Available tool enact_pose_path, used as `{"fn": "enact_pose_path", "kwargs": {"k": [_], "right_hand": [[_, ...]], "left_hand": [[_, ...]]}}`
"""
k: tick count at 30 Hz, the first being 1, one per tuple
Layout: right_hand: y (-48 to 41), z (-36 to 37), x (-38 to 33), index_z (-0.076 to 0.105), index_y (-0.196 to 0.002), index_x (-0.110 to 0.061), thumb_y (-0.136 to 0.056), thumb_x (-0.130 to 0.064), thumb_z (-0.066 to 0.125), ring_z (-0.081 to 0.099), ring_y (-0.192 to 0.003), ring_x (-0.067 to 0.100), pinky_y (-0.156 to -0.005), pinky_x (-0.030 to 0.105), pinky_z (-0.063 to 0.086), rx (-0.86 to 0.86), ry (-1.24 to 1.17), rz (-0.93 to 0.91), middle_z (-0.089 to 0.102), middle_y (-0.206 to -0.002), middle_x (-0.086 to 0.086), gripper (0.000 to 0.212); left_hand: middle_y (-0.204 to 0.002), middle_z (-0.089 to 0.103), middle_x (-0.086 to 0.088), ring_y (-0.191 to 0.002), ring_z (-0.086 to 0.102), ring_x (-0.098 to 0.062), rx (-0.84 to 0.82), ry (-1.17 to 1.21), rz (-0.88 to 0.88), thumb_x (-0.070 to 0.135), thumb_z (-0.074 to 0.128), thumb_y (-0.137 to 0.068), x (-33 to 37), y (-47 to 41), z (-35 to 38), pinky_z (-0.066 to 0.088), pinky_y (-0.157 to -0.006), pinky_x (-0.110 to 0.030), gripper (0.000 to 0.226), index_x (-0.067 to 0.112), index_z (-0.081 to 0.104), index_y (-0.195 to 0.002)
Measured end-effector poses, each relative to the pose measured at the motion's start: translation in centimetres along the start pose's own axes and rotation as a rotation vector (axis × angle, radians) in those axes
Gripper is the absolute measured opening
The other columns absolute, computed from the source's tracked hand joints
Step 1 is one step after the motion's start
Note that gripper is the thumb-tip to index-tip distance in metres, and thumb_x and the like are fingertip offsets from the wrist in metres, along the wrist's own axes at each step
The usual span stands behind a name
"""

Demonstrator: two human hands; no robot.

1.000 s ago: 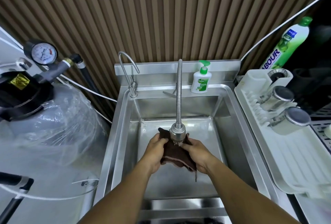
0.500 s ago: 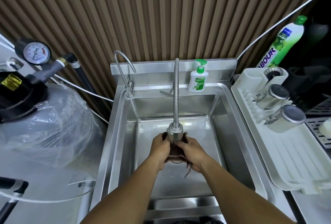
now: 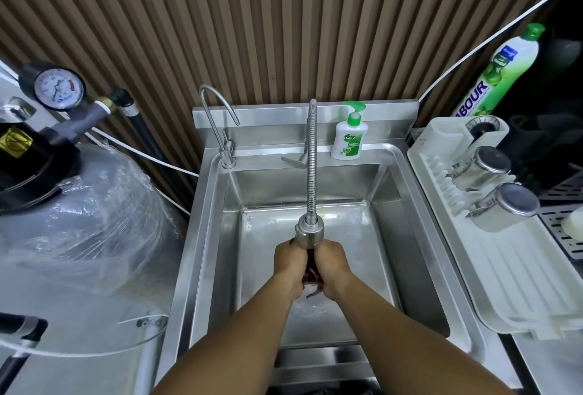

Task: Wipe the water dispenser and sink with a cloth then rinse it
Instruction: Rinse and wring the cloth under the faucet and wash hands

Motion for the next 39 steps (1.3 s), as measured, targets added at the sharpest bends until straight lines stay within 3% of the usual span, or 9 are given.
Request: {"fn": "enact_pose_path", "kwargs": {"k": [4,9,12,15,19,23,30,39], "right_hand": [[-1.0,0.1,-0.4,0.056,-0.067,-0.012,-0.089,-0.027,0.066,0.054,-0.055,0.022,-0.049,0.025,0.043,0.079,-0.125,-0.029,0.059,-0.060,0.007,0.029],[-1.4,0.3,-0.4,0.059,-0.069,-0.013,-0.087,-0.026,0.072,0.055,-0.053,0.023,-0.050,0.028,0.045,0.081,-0.180,-0.040,0.061,-0.062,0.008,0.025],[-1.5,0.3,-0.7,0.057,-0.082,-0.011,-0.087,-0.027,0.072,0.055,-0.053,0.024,-0.048,0.028,0.044,0.084,-0.176,-0.082,0.062,-0.068,0.011,0.023],[-1.7,0.1,-1.0,0.058,-0.072,-0.013,-0.087,-0.025,0.073,0.053,-0.053,0.022,-0.050,0.030,0.044,0.101,-0.184,-0.130,0.061,-0.064,0.011,0.025],[-1.7,-0.2,-0.9,0.060,-0.071,-0.018,-0.092,-0.033,0.069,0.057,-0.054,0.016,-0.051,0.028,0.046,0.126,-0.153,-0.185,0.063,-0.060,0.001,0.028],[-1.9,0.5,-0.2,0.051,-0.067,-0.018,-0.082,-0.018,0.064,0.048,-0.060,0.019,-0.057,0.031,0.041,0.086,-0.117,-0.169,0.053,-0.055,-0.005,0.019],[-2.7,0.3,-0.1,0.053,-0.068,-0.012,-0.079,-0.013,0.060,0.046,-0.062,0.022,-0.056,0.033,0.039,0.114,-0.024,-0.135,0.052,-0.060,0.007,0.013],[-2.6,0.1,-0.5,0.044,-0.059,-0.013,-0.071,-0.011,0.060,0.042,-0.059,0.021,-0.055,0.032,0.036,0.134,0.031,-0.146,0.044,-0.053,0.006,0.020]], "left_hand": [[-0.072,0.066,-0.014,-0.067,0.061,-0.028,-0.017,0.074,-0.059,0.018,0.060,-0.089,-0.5,-0.2,0.9,0.050,-0.057,-0.030,0.016,0.007,0.066,-0.079],[-0.068,0.061,-0.012,-0.060,0.055,-0.025,-0.032,0.027,0.002,0.019,0.063,-0.089,0.2,-0.7,0.7,0.046,-0.051,-0.027,0.013,0.008,0.062,-0.083],[-0.065,0.057,-0.011,-0.053,0.049,-0.023,-0.016,0.014,0.053,0.021,0.066,-0.085,0.7,-1.2,0.2,0.042,-0.047,-0.026,0.016,0.007,0.059,-0.088],[-0.061,0.050,-0.012,-0.049,0.041,-0.021,0.025,0.013,0.091,0.014,0.067,-0.081,1.0,-1.4,-0.3,0.037,-0.045,-0.025,0.013,0.010,0.055,-0.078],[-0.067,0.056,-0.015,-0.060,0.048,-0.024,0.052,0.059,0.058,0.013,0.069,-0.080,0.4,-1.2,-0.2,0.041,-0.051,-0.030,0.013,0.010,0.058,-0.075],[-0.065,0.058,-0.008,-0.065,0.053,-0.024,-0.028,0.106,-0.004,0.012,0.062,-0.090,-0.2,-1.1,1.3,0.043,-0.058,-0.028,0.017,0.010,0.059,-0.074],[-0.061,0.051,-0.007,-0.055,0.047,-0.022,-0.014,-0.013,-0.008,0.011,0.053,-0.094,0.0,-1.6,0.8,0.038,-0.049,-0.020,0.024,0.012,0.053,-0.069],[-0.059,0.049,-0.007,-0.056,0.048,-0.023,-0.052,-0.033,-0.019,0.005,0.055,-0.085,0.3,-1.0,0.8,0.042,-0.055,-0.027,0.027,0.013,0.051,-0.059]]}}
Point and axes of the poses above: each hand's wrist, its own y-axis away from the middle knuckle, its own z-axis out of the palm, x = y × z, the point moved 9 cm from there along -y, towards the middle knuckle
